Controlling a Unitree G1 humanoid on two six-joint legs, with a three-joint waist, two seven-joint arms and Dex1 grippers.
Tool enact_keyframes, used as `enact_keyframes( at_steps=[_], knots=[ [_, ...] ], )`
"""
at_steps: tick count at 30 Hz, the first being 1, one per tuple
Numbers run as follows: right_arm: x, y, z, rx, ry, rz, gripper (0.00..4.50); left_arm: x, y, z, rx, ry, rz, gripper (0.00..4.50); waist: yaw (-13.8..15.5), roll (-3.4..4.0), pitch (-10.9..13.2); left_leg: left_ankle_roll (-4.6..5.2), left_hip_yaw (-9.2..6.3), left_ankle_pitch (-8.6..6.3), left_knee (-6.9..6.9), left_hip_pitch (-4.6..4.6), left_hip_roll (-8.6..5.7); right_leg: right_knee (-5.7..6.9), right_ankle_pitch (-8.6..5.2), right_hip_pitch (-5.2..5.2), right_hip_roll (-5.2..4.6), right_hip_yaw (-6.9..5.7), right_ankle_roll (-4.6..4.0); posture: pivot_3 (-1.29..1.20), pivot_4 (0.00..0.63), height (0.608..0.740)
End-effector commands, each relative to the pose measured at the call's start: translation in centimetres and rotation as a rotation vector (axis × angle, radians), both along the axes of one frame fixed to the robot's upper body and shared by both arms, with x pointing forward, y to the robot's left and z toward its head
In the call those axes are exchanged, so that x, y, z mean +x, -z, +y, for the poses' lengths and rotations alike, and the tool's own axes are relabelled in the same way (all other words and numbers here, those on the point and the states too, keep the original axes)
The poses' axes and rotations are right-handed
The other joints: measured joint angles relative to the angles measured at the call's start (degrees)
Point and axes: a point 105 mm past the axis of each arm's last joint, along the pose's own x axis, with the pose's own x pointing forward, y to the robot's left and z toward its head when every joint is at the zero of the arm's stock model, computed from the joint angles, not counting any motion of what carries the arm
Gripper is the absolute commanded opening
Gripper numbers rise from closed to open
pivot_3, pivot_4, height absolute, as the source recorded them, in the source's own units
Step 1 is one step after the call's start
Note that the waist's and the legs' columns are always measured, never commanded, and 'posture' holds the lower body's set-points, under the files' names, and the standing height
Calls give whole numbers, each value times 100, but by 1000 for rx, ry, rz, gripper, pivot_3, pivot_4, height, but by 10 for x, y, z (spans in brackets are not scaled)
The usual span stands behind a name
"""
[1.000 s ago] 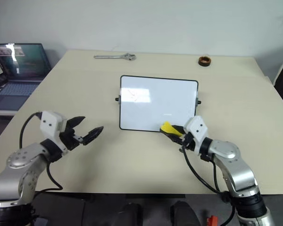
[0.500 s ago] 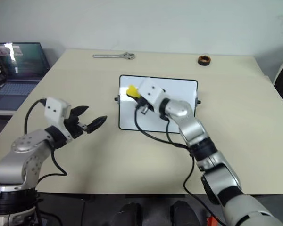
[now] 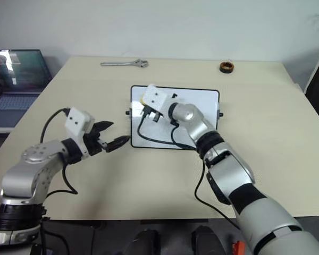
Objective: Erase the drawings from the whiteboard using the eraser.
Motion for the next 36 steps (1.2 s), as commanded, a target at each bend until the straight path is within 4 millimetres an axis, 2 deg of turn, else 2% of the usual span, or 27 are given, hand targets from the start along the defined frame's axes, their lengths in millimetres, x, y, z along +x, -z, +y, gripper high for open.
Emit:
enact_keyframes(
  at_steps=[1, 6, 10, 17, 21, 23, 28, 32, 34, 36],
  knots=[
    [-4, 26, -7, -140, -48, 48, 998, -1, -6, 0, 16, 15, -35, 4500, 0, 0, 0, 0, -1, 0, 0, 6, -1, 0, 0, 6, 0, 0, 0, 0, 150, 740],
    [2, -7, 3, -50, -3, -71, 998, 0, -4, 0, 17, 18, -36, 4500, 1, 1, 1, 0, -6, 0, 2, 13, -1, 8, 0, 12, 1, -1, -1, 0, 150, 740],
    [1, -20, 15, -37, 3, -93, 998, -2, -1, -1, 16, 25, -32, 4500, -1, 3, 2, -1, -5, 1, 3, 11, 2, 15, 1, 6, 1, 1, -1, 0, 150, 740],
    [-2, -12, 24, -85, -13, -35, 998, -5, 5, -4, 10, 28, -28, 4500, -2, 4, 3, -1, -4, 1, 0, -3, 8, 9, 1, -7, 1, 2, -1, 0, 150, 740],
    [-4, -15, 27, -83, -26, -9, 998, -5, 7, -5, 9, 32, -26, 4500, -4, 4, 3, -1, -4, 1, 0, -2, 8, 11, 1, -8, 1, 2, -1, 0, 150, 740],
    [-2, -12, 22, -93, -22, 15, 998, -4, 7, -6, 7, 33, -27, 4500, -4, 5, 3, -1, -3, 1, 0, -3, 8, 10, 1, -8, 1, 2, -1, 0, 150, 740],
    [-2, 17, -1, -244, -61, 30, 998, -4, 10, -2, 7, 30, -23, 4500, 6, 5, 3, -1, -4, 1, 0, -5, 7, 7, 1, -7, 0, 1, -1, 0, 150, 740],
    [-7, 28, -7, -349, -131, -9, 998, -3, 11, -3, 7, 37, -22, 4500, 21, 5, 3, -1, -8, 1, 3, 0, 4, 6, 0, 3, -1, -3, -1, 0, 150, 740],
    [-3, 17, -9, -320, -112, -76, 998, -2, 11, -5, 11, 49, -25, 4500, 20, 5, 3, -1, -7, 1, 3, 5, 1, 7, 0, 7, -1, -2, -1, 0, 150, 740],
    [7, -10, -10, -190, -14, -179, 998, -1, 10, -4, 11, 52, -27, 4500, 22, 5, 3, -1, -10, 1, 3, 6, 3, 8, 0, 9, -1, -5, -1, 0, 150, 740]
  ],
)
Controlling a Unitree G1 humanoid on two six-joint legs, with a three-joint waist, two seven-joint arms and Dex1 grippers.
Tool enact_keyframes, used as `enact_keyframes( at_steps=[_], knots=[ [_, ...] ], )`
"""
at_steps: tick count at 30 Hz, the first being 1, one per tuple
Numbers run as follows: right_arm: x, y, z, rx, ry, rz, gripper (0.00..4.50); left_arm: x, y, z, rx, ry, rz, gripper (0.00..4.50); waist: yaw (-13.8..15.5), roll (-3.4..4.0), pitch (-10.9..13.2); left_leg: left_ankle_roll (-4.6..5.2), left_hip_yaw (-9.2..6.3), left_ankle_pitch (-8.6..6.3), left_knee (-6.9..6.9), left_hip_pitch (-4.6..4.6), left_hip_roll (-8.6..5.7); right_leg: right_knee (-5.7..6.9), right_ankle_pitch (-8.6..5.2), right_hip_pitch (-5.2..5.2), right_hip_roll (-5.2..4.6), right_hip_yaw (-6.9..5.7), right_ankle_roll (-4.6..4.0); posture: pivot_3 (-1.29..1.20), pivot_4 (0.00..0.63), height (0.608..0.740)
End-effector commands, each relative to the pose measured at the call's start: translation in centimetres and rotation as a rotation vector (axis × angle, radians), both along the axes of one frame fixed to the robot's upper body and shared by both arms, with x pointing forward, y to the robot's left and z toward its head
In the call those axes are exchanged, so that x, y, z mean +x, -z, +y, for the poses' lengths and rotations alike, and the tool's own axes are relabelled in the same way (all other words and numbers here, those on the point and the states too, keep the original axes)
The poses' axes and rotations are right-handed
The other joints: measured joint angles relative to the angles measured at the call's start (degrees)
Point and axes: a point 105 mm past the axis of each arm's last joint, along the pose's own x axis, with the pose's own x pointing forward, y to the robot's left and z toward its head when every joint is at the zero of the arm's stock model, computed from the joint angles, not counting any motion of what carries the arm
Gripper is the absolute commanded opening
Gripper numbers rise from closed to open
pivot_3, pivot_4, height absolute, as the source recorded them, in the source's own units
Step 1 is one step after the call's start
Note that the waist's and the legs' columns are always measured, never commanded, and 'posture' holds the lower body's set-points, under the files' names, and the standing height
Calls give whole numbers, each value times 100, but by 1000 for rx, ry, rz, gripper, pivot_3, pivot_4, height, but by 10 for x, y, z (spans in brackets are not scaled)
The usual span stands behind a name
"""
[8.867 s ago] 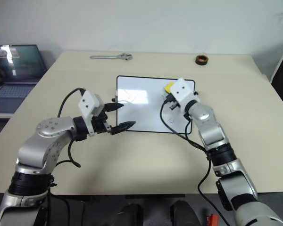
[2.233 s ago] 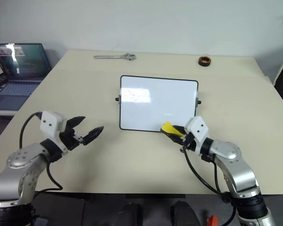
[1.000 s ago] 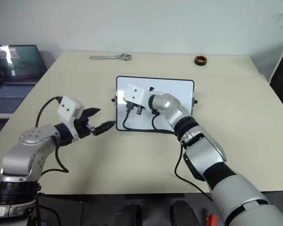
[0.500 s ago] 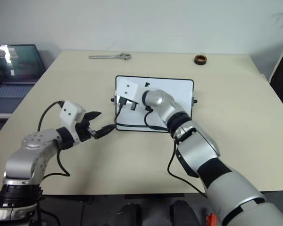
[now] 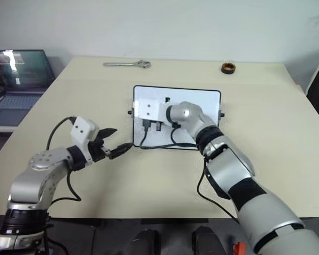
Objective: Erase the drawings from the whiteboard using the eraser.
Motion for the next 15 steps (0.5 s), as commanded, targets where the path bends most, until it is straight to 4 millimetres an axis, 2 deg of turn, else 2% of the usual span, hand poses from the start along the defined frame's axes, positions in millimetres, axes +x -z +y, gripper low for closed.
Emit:
enact_keyframes(
  at_steps=[1, 2, 4, 8, 11, 13, 15],
  knots=[
    [20, -34, -16, 172, 151, -151, 998, 2, -11, -1, 13, 17, -50, 4500, 0, 1, 1, 0, 0, 0, 0, -1, 0, 1, 0, -1, 0, 0, 0, 0, 150, 740],
    [24, -42, -20, 213, 186, -179, 997, 2, -11, -1, 14, 17, -50, 4500, 2, 1, 1, -1, 0, 0, 0, -3, 1, 2, 0, -3, 0, 1, 0, 0, 150, 740],
    [25, -41, -25, 211, 198, -174, 997, 2, -11, -1, 15, 20, -49, 4500, 14, 1, 1, -1, 0, 0, 1, -7, 0, 0, 0, -5, -2, 0, 0, 0, 150, 740],
    [19, -10, -24, 92, 146, -94, 997, 3, -10, -1, 15, 25, -49, 4500, -2, 1, 1, 0, 3, 0, -1, -7, -1, -3, 0, -6, -2, 2, 0, 0, 150, 740],
    [3, 34, -27, -115, 34, 33, 997, 3, -9, -3, 15, 32, -50, 4500, -6, -1, -1, 0, 3, 0, -1, -1, -2, -3, 0, -1, -1, 2, 0, 0, 150, 740],
    [0, 42, -30, -173, 7, 42, 997, 3, -9, -3, 15, 33, -51, 4500, -8, 0, -1, 0, 5, 0, -1, 13, -9, -3, 0, 12, -1, 3, 0, 0, 150, 740],
    [2, 37, -30, -158, 20, 13, 997, 4, -9, -3, 16, 33, -50, 4500, -5, 0, -1, 0, 3, 0, 0, 22, -8, 5, 0, 16, -1, 3, 0, 0, 150, 740]
  ],
)
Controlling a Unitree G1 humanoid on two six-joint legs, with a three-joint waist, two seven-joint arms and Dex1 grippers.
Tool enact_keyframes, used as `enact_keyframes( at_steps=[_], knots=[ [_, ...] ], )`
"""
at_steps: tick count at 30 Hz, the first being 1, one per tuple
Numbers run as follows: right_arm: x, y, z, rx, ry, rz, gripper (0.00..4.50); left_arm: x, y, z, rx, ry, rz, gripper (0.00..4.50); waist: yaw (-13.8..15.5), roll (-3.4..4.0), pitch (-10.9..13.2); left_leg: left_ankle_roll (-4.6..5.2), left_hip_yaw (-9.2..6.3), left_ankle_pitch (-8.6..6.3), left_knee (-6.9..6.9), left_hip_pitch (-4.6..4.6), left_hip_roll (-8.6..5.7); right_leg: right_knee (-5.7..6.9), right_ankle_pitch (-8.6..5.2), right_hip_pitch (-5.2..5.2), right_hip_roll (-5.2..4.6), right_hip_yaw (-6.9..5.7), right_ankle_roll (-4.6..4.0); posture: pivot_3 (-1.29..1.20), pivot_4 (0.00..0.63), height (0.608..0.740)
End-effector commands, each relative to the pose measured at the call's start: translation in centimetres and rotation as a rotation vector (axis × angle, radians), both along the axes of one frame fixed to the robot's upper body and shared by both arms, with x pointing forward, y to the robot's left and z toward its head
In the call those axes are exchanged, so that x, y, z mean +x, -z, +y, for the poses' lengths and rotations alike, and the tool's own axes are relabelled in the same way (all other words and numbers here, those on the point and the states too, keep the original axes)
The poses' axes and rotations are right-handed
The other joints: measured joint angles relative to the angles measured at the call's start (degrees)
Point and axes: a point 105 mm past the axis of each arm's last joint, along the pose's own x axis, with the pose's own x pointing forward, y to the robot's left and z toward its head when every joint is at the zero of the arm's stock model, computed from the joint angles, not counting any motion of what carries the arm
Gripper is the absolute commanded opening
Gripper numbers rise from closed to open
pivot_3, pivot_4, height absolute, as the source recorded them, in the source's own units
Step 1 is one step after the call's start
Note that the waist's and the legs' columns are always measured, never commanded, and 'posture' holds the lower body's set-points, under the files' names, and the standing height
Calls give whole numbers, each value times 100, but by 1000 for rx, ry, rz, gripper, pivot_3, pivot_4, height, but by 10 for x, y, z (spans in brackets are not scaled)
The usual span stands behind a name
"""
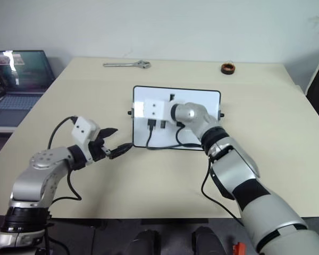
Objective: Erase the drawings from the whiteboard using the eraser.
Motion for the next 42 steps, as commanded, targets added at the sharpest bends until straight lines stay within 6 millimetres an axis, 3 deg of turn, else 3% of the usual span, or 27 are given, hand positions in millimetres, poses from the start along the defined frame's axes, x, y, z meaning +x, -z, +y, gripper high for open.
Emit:
enact_keyframes(
  at_steps=[1, 5, 7, 11, 15, 17, 19, 23, 25, 32, 36, 42],
  knots=[
    [7, 20, -21, -81, 66, 29, 997, 1, -13, -3, 3, 21, -56, 4500, 8, 0, 0, 0, -2, 0, 1, 2, 2, 6, 0, 1, 0, 0, 0, 0, 150, 740],
    [31, -38, -27, 159, 241, -190, 997, 1, -12, -3, 3, 23, -53, 4500, 26, 2, 2, -1, -4, 2, 3, 5, 3, 24, 0, -3, -1, 1, 0, 0, 150, 740],
    [33, -41, -30, 182, 260, -187, 997, 1, -12, -4, 3, 24, -53, 4500, 37, 2, 2, -3, -4, 6, 4, 4, 1, 35, 0, -9, -3, 1, -1, 0, 150, 740],
    [27, -12, -31, 83, 215, -86, 997, 1, -12, -4, 2, 25, -54, 4500, 30, 2, 2, -3, 0, 6, 1, 4, -5, 30, -1, -9, -3, 4, -1, 0, 150, 740],
    [5, 39, -35, -104, 93, 112, 997, 1, -12, -6, 0, 28, -51, 4500, 21, -1, -2, -3, 0, 6, 0, 8, -5, 27, -1, -4, -2, 3, -2, 0, 150, 740],
    [1, 47, -37, -140, 66, 132, 997, 1, -11, -7, 0, 29, -50, 4500, 20, -1, -2, -2, 0, 6, 0, 27, -6, 27, -1, 13, -2, 3, -2, 0, 150, 740],
    [9, 31, -35, -56, 114, 63, 997, 1, -11, -7, 1, 31, -50, 4500, 21, 1, -1, -2, 0, 6, 0, 52, -6, 30, -1, 33, -2, 5, -2, 0, 150, 740],
    [35, -25, -43, 223, 303, -118, 997, 2, -12, -8, 2, 34, -51, 4500, 35, 4, 2, 5, -5, 12, 1, 63, -5, 37, 1, 42, -1, 3, -6, 0, 150, 740],
    [40, -34, -51, 289, 362, -133, 997, 2, -13, -8, 3, 34, -52, 4500, 49, 4, 3, 6, -6, 15, 2, 60, -6, 39, 2, 40, -1, 2, -7, 0, 150, 740],
    [33, 0, -51, 194, 331, -26, 997, 2, -14, -9, 1, 38, -52, 4500, 23, 3, 2, 6, 3, 13, -11, 36, -6, 23, 2, 15, -2, 8, -7, 0, 150, 740],
    [9, 40, -35, 8, 152, 44, 997, 1, -13, -9, -1, 40, -50, 4500, -13, -5, -5, 6, 3, 13, -11, 48, -6, 23, 2, 25, -1, 10, -7, 0, 150, 740],
    [-13, 68, -20, -92, 31, 61, 997, 2, -13, -12, -4, 47, -50, 4500, -15, -2, -5, 6, 0, 14, -8, 73, -5, 25, 2, 48, 6, 8, -8, 0, 150, 740]
  ],
)
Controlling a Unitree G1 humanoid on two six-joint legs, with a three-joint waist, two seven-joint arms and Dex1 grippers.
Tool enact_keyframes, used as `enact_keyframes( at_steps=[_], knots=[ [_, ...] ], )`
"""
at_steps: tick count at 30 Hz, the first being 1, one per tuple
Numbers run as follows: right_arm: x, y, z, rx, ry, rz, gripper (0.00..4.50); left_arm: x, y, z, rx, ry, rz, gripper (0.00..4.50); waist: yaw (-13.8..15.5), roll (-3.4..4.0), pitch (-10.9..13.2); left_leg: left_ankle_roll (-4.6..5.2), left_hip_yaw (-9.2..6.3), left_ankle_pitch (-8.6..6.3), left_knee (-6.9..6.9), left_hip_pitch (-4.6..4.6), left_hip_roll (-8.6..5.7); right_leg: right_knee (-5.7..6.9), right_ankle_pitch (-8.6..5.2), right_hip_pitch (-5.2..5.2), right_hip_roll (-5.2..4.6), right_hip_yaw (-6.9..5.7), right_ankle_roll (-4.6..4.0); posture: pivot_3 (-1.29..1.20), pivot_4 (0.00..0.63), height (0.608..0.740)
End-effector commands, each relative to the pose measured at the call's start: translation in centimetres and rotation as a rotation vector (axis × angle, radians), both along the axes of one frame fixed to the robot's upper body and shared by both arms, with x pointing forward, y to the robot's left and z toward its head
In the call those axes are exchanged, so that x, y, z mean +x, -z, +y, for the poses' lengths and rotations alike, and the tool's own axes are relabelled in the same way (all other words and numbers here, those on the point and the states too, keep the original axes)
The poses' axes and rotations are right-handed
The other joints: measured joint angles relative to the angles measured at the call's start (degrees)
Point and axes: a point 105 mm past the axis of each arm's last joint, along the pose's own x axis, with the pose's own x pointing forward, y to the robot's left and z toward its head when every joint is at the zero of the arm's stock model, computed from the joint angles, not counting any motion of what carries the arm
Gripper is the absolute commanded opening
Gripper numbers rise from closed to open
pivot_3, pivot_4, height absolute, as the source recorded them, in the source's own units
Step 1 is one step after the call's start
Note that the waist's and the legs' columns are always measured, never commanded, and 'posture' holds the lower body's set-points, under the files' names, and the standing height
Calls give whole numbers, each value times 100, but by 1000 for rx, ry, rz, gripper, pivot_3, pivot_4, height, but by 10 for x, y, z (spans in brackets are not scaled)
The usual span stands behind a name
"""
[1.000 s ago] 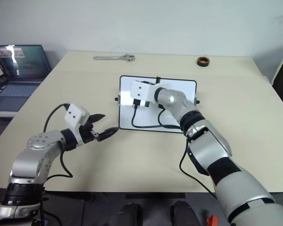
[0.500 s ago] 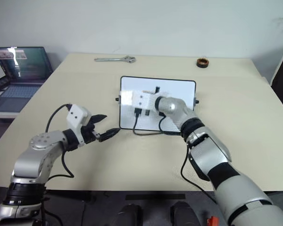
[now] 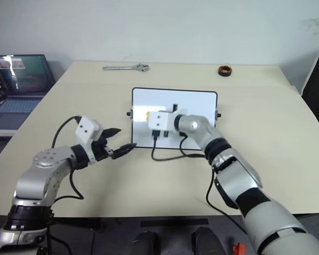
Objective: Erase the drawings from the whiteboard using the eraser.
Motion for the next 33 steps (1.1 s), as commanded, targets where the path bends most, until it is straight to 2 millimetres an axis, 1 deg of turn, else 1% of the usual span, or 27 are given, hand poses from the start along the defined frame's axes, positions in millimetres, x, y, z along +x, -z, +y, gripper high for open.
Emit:
enact_keyframes(
  at_steps=[1, 3, 4, 5, 7, 9, 11, 13, 15, 17, 18, 20, 21, 23, 26, 28, 30, 33],
  knots=[
    [-3, 36, -17, -116, 38, 75, 997, 1, -14, -5, -2, 16, -55, 4500, 13, 0, 0, 0, -2, 0, 1, 0, 0, 0, 0, 2, 0, -1, 0, 0, 150, 740],
    [-1, 28, -18, -62, 49, 67, 997, 1, -14, -6, -3, 18, -55, 4500, 16, 0, 0, 0, -3, 1, 2, -1, 1, -1, 0, 3, 0, -2, 0, 0, 150, 740],
    [1, 11, -16, 40, 61, 60, 997, 2, -14, -6, -1, 24, -55, 4500, 18, 0, 1, 0, -3, 0, 2, -2, 1, -1, 0, 2, -1, -1, 0, 0, 150, 740],
    [2, 0, -16, 112, 69, 55, 997, 2, -14, -7, 0, 29, -55, 4500, 30, 0, 1, 0, -3, 0, 2, -4, 1, -2, 0, 1, -1, -2, 0, 0, 150, 740],
    [1, -34, -20, 306, 93, 40, 997, 2, -15, -11, 12, 51, -58, 4500, 56, 3, 6, 0, -8, 0, 1, -21, 8, -7, 0, -9, -2, -7, 0, 0, 150, 740],
    [-8, -53, -30, 436, 105, 72, 997, 3, -14, -17, 42, 83, -67, 4500, 81, 5, 7, -1, -11, 0, 3, -69, 10, -9, 1, -48, -6, -10, 0, 0, 150, 740],
    [-22, -65, -43, 558, 134, 128, 997, 3, -15, -27, 56, 126, -75, 4500, 144, 5, 8, -2, -15, 1, 9, -119, 8, -13, 2, -88, -10, -17, 1, 0, 150, 740],
    [-37, -75, -61, 679, 185, 172, 997, 2, -18, -39, 59, 178, -85, 4500, 156, 6, 8, -3, -13, -1, 4, -132, 15, -34, 2, -98, -10, -12, 2, 0, 150, 740],
    [-51, -81, -77, 755, 243, 204, 997, 2, -21, -49, 58, 222, -95, 4500, 165, 7, 9, -7, -13, -6, -3, -146, 18, -49, 0, -105, -9, -18, 4, 0, 150, 740],
    [-66, -80, -96, 788, 316, 243, 997, 1, -25, -60, 51, 268, -106, 4500, 166, 7, 9, -10, -9, -8, -1, -166, 16, -52, -2, -124, -8, -15, 5, 0, 150, 740],
    [-76, -76, -116, 829, 392, 261, 997, -1, -30, -74, 43, 325, -115, 4500, 107, 7, 9, -10, -8, -8, -1, -170, 16, -51, -2, -127, -8, -14, 5, 0, 150, 740],
    [-92, -71, -144, 882, 507, 283, 997, -6, -36, -94, 35, 410, -129, 4500, 199, 8, 9, -8, -18, -7, 2, -173, 2, -45, -4, -132, -5, -25, 6, 0, 150, 740],
    [-97, -70, -151, 897, 546, 294, 997, -7, -38, -99, 34, 438, -132, 4500, 216, 11, 11, -9, -27, -8, 4, -180, 3, -49, -6, -130, -2, -34, 7, 0, 150, 740],
    [-105, -61, -172, 918, 665, 299, 997, -11, -42, -115, 26, 522, -132, 4500, 195, 12, 11, -9, -18, -7, 6, -186, -7, -46, -6, -134, -2, -26, 7, 0, 150, 740],
    [-113, -39, -209, 911, 886, 304, 997, -15, -45, -140, 25, 658, -127, 4500, 179, 10, 10, -7, -10, -6, 13, -183, -16, -46, -5, -131, 2, -20, 12, 0, 150, 740],
    [-115, -30, -225, 911, 990, 297, 997, -18, -46, -154, 33, 738, -130, 4500, 164, 11, 11, -7, -6, -6, 11, -176, -24, -46, -5, -126, 9, -19, 12, 0, 150, 740],
    [-116, -21, -237, 919, 1071, 307, 997, -23, -48, -165, 36, 810, -132, 4500, 113, 13, 12, -7, 3, -7, 9, -169, -24, -42, -4, -127, 19, -14, 11, 0, 150, 740],
    [-114, -13, -244, 947, 1136, 328, 997, -24, -49, -180, 42, 881, -136, 4500, 74, 13, 11, -7, 6, -7, 6, -165, -19, -41, -5, -127, 30, -9, 10, 0, 150, 740]
  ],
)
